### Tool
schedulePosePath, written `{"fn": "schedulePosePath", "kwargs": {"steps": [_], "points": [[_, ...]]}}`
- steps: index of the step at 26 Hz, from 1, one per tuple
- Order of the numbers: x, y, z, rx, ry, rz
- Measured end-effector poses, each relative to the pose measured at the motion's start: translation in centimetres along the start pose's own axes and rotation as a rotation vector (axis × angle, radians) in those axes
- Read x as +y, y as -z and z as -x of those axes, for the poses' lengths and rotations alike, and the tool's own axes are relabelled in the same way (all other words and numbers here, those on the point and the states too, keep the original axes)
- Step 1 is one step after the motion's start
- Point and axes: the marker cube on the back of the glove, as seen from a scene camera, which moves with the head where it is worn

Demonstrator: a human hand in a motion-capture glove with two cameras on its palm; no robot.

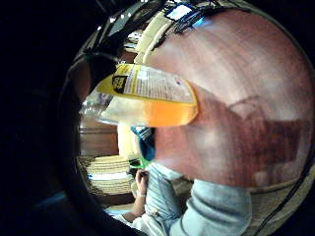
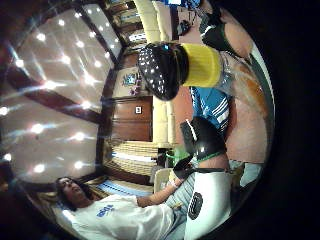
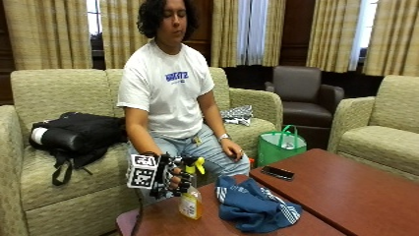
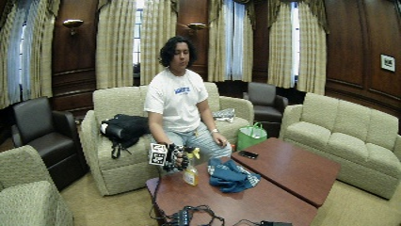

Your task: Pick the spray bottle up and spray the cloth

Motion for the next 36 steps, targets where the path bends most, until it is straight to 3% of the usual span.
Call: {"fn": "schedulePosePath", "kwargs": {"steps": [15, 36], "points": [[-4.0, -2.1, 0.4, -0.044, -0.07, -0.064], [-8.8, -3.9, 2.1, 0.002, -0.048, -0.048]]}}
